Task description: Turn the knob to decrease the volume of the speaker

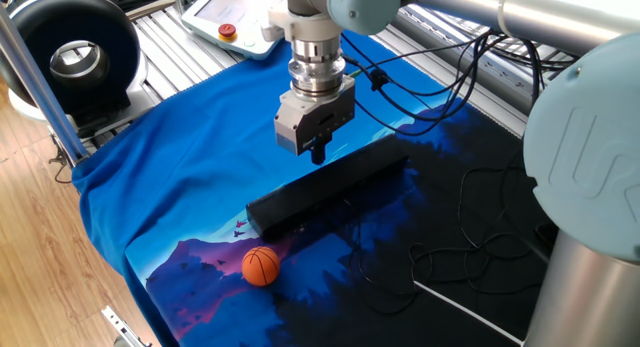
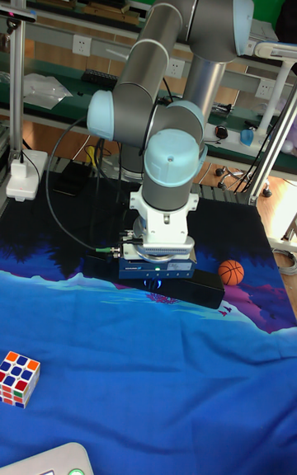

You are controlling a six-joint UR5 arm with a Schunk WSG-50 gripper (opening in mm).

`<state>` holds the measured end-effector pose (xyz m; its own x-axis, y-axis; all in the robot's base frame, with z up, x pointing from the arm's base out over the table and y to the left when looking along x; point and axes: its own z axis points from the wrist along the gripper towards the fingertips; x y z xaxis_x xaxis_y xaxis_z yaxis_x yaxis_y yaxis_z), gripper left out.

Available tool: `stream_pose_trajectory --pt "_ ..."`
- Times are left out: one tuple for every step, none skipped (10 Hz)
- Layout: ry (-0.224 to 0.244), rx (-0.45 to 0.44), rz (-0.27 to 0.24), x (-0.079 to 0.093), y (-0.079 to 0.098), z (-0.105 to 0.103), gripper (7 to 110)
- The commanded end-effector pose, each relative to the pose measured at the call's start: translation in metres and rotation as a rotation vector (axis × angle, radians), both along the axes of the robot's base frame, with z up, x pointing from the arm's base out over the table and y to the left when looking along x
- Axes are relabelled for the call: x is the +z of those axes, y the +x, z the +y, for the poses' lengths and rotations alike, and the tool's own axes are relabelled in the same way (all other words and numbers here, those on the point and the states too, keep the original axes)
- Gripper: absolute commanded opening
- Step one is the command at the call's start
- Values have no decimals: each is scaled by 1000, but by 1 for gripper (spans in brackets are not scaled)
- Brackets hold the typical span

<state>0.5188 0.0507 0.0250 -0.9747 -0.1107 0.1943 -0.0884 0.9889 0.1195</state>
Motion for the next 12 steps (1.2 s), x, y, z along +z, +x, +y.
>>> stream_pose_trajectory --pt "6 -11 6 -1 -2 2 7" --pt "0 -8 8 -2 -3 -1 7" --pt "-1 -8 10 -3 -4 -2 7" --pt "-7 -6 10 -4 -4 -5 7" --pt "-4 -6 10 -4 -4 -4 7" --pt "-4 -6 10 -4 -4 -5 7" --pt "-7 -6 10 -4 -4 -6 7" --pt "-6 -3 9 -4 -3 -7 7" --pt "-5 -3 9 -6 -3 -7 7" --pt "-8 -3 9 -7 -3 -7 7" --pt "-9 -2 9 -7 -3 -8 7" --pt "-8 -2 9 -7 -3 -8 7"
